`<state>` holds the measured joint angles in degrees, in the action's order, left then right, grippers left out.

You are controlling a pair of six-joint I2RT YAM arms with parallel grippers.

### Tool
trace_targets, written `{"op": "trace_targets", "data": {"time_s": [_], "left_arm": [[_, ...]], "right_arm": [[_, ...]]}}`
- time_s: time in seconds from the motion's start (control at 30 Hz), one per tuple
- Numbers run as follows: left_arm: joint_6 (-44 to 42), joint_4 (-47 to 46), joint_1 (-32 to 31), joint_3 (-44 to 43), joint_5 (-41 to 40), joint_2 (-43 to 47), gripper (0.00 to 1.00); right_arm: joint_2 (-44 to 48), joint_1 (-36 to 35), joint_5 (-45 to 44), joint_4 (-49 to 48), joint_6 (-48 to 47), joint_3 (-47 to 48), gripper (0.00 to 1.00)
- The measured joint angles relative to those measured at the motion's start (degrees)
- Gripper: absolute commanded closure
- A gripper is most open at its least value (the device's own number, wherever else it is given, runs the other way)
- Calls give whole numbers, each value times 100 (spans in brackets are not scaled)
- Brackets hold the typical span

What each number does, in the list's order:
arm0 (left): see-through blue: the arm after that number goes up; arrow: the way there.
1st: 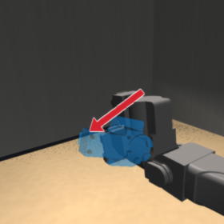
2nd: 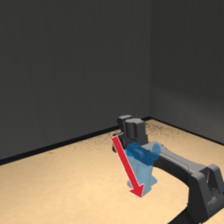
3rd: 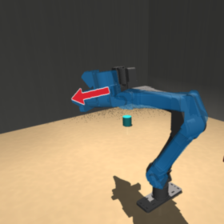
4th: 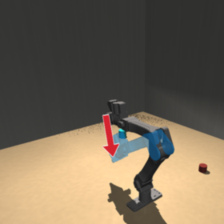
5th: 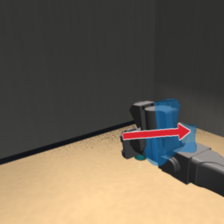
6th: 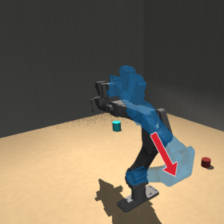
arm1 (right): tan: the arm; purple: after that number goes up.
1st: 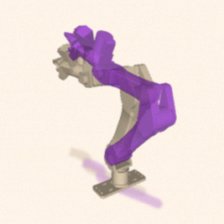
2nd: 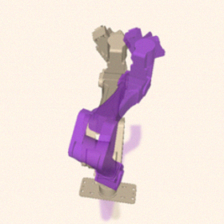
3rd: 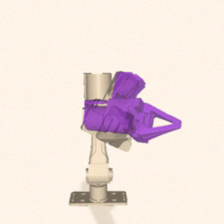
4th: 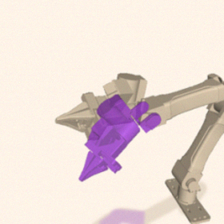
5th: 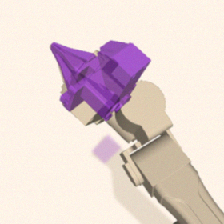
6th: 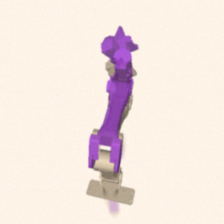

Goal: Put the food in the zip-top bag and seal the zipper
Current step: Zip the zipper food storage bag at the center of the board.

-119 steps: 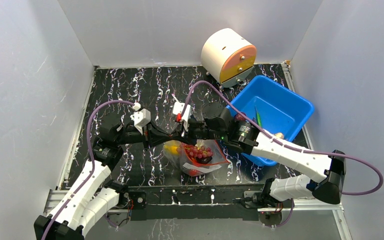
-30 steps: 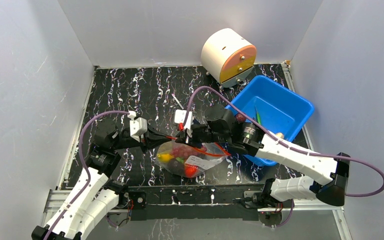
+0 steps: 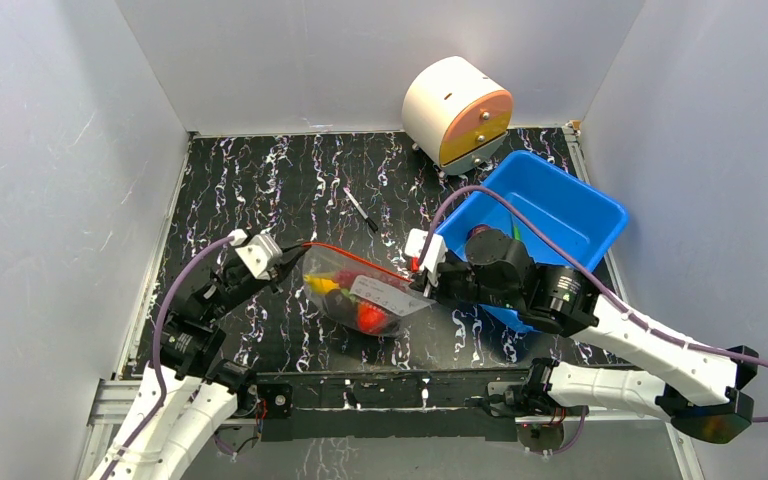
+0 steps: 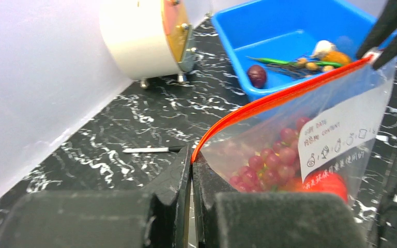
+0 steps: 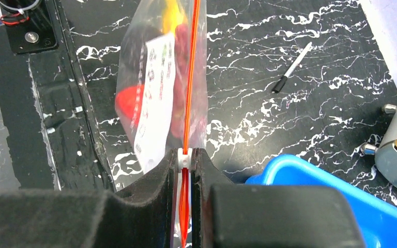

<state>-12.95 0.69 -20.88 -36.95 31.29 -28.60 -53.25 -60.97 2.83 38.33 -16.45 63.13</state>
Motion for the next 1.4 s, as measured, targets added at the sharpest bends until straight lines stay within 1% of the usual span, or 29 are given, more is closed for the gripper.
{"op": "trace_targets", "data": {"time_s": [0.23, 0.43, 0.7, 0.93, 1.07, 1.17, 1.27, 1.3, 1.4], "left_arm": [[-190, 74, 0, 0, -807, 83, 100], [-203, 107, 0, 0, -1311, 116, 100], [-111, 107, -24, 0, -1381, 68, 100], [-118, -20, 42, 4, -1722, 107, 100], [-118, -22, 42, 33, -1912, 188, 100], [-96, -17, 42, 31, -2085, 197, 86], [-70, 105, 42, -76, -2297, 179, 70], [-50, 162, 42, -170, -2358, 164, 61], [-9, 345, 42, -581, -2549, 120, 43]], "right_arm": [[17, 2, -229, 520, -50, 227, 100], [105, 2, -442, 890, -149, 520, 100], [262, 0, -503, 1051, -164, 610, 100], [256, 17, -533, 1467, -164, 608, 100], [258, 33, -520, 1414, -162, 608, 100], [142, 35, -219, 1233, -162, 608, 100], [-155, 35, 114, 1001, -179, 625, 100], [-310, 35, 245, 938, -192, 669, 100], [-811, 35, 695, 719, -247, 887, 100]]}}
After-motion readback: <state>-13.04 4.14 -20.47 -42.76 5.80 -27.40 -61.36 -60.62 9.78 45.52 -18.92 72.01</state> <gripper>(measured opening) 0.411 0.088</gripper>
